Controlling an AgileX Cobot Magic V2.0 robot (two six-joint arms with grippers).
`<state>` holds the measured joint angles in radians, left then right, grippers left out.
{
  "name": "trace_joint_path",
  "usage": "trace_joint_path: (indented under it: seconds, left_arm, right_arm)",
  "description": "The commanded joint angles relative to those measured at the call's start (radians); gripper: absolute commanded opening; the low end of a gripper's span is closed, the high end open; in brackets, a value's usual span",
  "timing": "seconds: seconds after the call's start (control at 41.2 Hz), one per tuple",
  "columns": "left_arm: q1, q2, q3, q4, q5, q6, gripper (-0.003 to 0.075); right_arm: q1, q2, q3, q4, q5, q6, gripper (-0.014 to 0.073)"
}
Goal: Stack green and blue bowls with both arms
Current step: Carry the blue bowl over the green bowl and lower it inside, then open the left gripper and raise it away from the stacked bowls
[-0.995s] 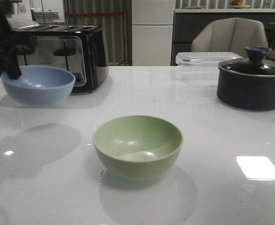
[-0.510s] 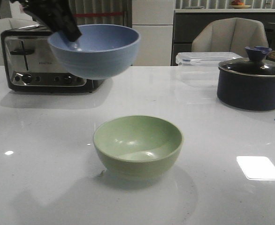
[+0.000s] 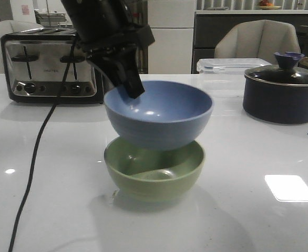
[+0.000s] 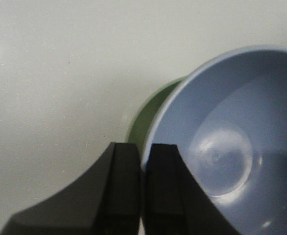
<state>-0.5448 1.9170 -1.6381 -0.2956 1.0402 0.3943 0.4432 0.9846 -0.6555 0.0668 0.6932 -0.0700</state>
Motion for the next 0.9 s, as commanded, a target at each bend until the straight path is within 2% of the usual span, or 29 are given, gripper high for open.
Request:
trace_joint_path:
  seconds: [0.0, 0.194, 0.267, 0.364, 0.485, 0.534, 0.728, 0.874]
  left_arm:
    - [-0.009, -0.019, -0.027, -0.045, -0.024, 0.001, 0.0098]
    - [-0.009, 0.020, -0.027, -0.055, 0.000, 0.001, 0.0104]
    - [-0.009, 0.031, -0.027, -0.055, 0.007, 0.001, 0.0128]
    - [-0.009, 0.040, -0.027, -0.055, 0.009, 0.001, 0.0218]
    - [-0.009, 0.036, -0.030, -0.055, 0.026, 0.001, 0.0379]
    - [-0.009, 0.031, -0.036, -0.055, 0.041, 0.001, 0.0414]
    - [-0.007, -0.047, -0.068, -0.054, 0.046, 0.001, 0.0421]
    - [-0.024, -0.168, -0.061, -0.109, 0.047, 0.004, 0.0419]
  right_arm:
    - [0.000, -0.018, -0.026, -0.005, -0.040, -0.003, 0.0484]
    - [0.000, -0.018, -0.026, -0.005, -0.040, -0.003, 0.0484]
    - [0.000, -0.018, -0.026, -0.005, -0.040, -0.003, 0.0484]
    - [0.000, -0.018, -0.026, -0.005, -0.040, -0.003, 0.0484]
    - [0.000, -0.018, -0.026, -0.005, -0.040, -0.003, 0.0484]
    - [0.000, -0.018, -0.026, -0.005, -0.040, -0.003, 0.0484]
    - [0.000, -0.018, -0.026, -0.005, -0.040, -0.003, 0.0484]
    - [0.000, -0.018, -0.026, -0.005, -0.040, -0.003, 0.0484]
